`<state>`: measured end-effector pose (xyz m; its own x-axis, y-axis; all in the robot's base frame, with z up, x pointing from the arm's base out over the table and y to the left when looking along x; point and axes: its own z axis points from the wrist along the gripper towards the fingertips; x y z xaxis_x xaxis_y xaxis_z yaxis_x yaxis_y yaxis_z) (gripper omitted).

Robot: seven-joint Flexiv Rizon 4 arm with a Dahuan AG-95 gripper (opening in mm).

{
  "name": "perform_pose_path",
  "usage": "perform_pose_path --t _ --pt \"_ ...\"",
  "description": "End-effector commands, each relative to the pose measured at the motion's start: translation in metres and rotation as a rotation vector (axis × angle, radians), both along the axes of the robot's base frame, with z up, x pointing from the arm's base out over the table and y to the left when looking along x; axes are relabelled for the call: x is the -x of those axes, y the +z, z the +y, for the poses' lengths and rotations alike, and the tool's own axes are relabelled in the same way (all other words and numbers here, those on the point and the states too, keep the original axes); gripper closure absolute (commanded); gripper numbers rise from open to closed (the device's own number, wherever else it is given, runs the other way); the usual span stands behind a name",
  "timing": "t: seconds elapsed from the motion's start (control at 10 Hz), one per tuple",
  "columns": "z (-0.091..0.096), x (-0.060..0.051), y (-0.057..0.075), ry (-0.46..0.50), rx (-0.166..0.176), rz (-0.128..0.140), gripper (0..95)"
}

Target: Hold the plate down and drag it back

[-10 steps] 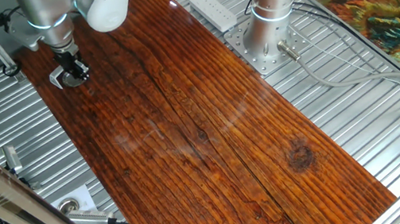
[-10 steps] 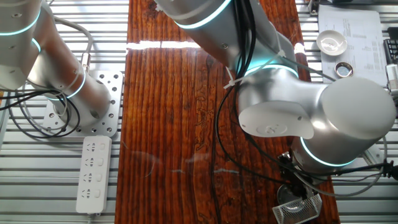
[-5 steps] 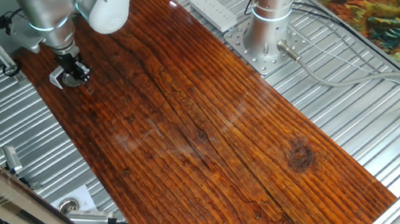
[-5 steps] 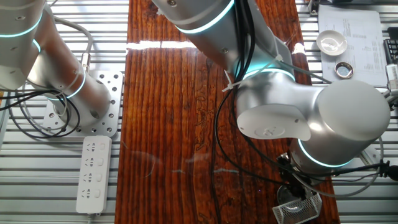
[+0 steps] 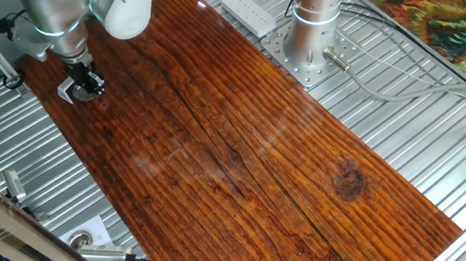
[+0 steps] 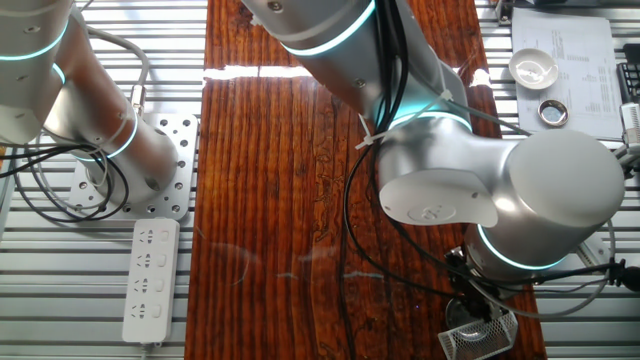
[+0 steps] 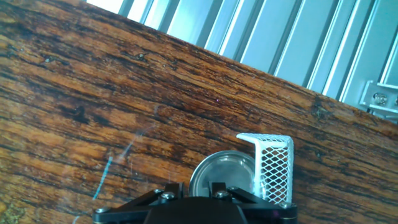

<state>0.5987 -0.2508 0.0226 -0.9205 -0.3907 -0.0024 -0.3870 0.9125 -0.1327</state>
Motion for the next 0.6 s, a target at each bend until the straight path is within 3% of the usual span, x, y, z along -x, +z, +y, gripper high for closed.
perform_pose_path --t 0.1,0.6 --pt "0.0001 -0.0002 -0.0002 0.001 -0.002 -0.001 76.0" --pt "0.0002 -0.0005 -0.0011 0.009 -0.006 -0.001 76.0"
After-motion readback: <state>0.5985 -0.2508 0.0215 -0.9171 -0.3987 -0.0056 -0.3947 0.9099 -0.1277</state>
